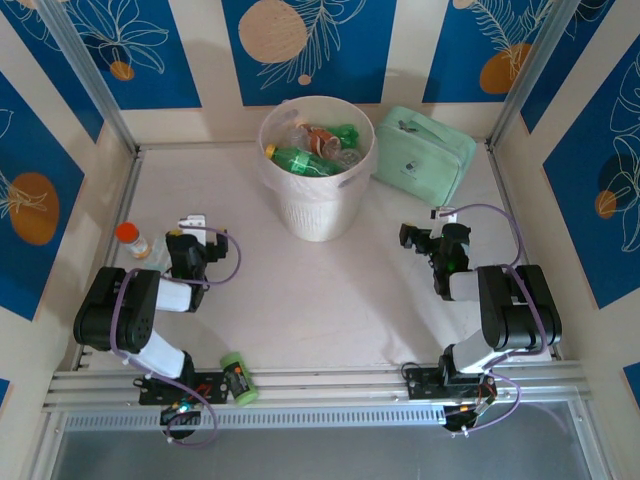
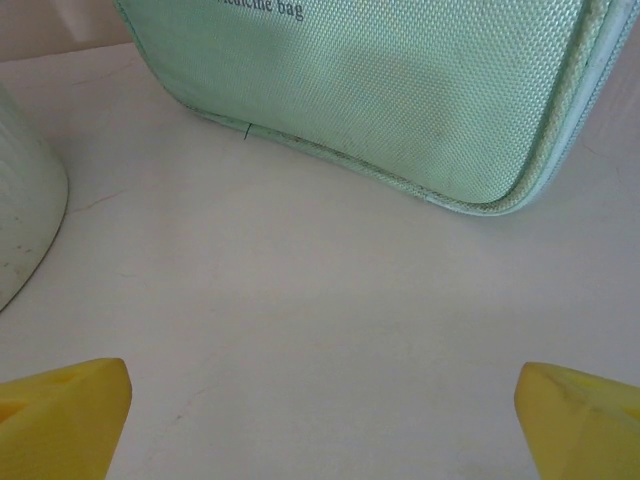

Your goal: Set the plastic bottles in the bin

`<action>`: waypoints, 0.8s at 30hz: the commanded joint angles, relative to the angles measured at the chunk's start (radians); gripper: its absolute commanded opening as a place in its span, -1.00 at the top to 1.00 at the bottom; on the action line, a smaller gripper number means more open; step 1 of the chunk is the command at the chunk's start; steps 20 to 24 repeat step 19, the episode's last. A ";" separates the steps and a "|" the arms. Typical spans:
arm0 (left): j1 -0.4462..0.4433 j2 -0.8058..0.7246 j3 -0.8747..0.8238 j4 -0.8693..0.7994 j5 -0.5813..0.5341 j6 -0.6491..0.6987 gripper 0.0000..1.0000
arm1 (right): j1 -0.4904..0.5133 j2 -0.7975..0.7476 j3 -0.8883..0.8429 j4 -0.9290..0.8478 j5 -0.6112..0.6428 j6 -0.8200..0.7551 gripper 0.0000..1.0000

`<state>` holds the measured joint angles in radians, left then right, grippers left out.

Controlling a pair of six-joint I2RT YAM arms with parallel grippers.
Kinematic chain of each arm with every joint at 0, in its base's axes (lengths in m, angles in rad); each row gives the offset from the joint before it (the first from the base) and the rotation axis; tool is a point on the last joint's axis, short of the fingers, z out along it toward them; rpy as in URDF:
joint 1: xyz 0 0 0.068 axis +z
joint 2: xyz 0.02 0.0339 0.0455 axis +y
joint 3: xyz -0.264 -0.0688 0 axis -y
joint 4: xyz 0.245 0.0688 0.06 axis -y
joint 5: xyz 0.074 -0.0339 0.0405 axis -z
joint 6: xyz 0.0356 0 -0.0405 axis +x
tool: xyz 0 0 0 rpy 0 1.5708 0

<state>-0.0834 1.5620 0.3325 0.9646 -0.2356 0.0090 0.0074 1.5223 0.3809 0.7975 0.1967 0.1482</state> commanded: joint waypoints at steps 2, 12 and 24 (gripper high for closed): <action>0.002 0.004 0.014 0.033 0.024 0.000 -1.00 | 0.004 -0.004 0.023 0.030 -0.014 -0.021 -0.98; 0.002 0.005 0.015 0.032 0.024 0.002 -1.00 | 0.004 -0.001 0.025 0.028 -0.014 -0.022 -0.98; -0.007 0.005 0.034 0.000 0.071 0.028 -1.00 | 0.009 -0.002 0.026 0.028 -0.028 -0.030 -0.98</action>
